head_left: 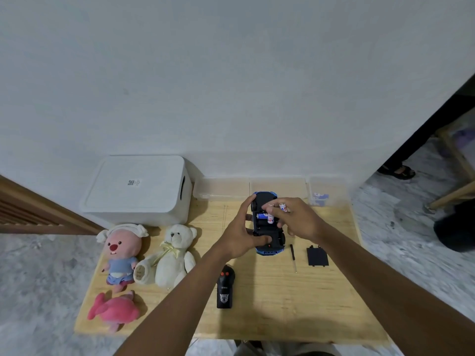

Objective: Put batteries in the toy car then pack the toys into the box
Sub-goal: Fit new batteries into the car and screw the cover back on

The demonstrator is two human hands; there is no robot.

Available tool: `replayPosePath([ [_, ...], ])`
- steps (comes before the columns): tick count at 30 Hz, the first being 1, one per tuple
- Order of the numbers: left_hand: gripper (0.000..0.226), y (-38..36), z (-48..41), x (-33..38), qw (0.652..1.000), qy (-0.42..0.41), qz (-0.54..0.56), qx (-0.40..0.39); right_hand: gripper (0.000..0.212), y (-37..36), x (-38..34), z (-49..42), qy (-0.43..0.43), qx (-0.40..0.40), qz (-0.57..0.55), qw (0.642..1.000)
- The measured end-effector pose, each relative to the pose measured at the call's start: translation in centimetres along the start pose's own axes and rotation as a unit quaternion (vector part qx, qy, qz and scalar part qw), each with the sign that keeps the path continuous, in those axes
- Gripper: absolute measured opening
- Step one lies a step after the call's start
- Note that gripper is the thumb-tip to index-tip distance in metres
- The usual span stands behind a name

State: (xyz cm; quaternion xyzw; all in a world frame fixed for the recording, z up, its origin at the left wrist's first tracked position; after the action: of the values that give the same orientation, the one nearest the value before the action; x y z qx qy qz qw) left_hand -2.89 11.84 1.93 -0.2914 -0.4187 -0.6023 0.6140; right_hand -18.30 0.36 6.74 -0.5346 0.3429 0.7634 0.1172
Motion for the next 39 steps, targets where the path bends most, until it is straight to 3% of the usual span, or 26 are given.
replayPosePath([
  [9,0.111,0.0,0.5,0.0,1.000,0.010,0.007,0.003,0.008,-0.4,0.1,0.4,0.056,0.042,0.049,0.996],
  [12,0.112,0.1,0.5,-0.1,1.000,0.022,0.014,0.006,0.016,-0.5,0.5,0.4,0.076,0.044,0.134,0.987],
  [15,0.111,0.3,0.6,-0.2,1.000,0.026,0.011,0.008,0.025,-0.7,0.3,0.5,0.095,-0.013,0.203,0.974],
  [19,0.110,0.2,0.7,-0.2,1.000,0.030,0.006,0.001,0.028,-1.2,0.0,0.2,0.133,-0.057,0.345,0.928],
  [21,0.110,0.1,0.8,-0.3,0.999,0.031,0.008,0.003,0.022,-1.2,0.0,0.2,0.130,-0.041,0.333,0.933],
  [26,0.110,-0.1,0.8,-0.6,0.999,0.035,0.010,0.006,0.021,-1.3,0.4,1.0,0.128,0.013,0.174,0.976],
  [39,0.113,-0.6,1.1,-0.2,0.999,0.038,0.009,0.013,0.014,-2.2,1.3,1.8,0.184,0.007,0.177,0.967],
])
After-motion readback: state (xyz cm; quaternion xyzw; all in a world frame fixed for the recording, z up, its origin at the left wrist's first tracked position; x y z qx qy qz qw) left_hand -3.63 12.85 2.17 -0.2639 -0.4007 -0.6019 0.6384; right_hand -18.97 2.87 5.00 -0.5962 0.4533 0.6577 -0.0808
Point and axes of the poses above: each hand's wrist, its own z-axis away from the middle knuckle, its own y-axis out of the back of the hand, x = y × z, the point moved 1 cm from there along -z, towards the middle knuckle, and after that the axes turned 11 degrees about y, right-handed, at the moved point
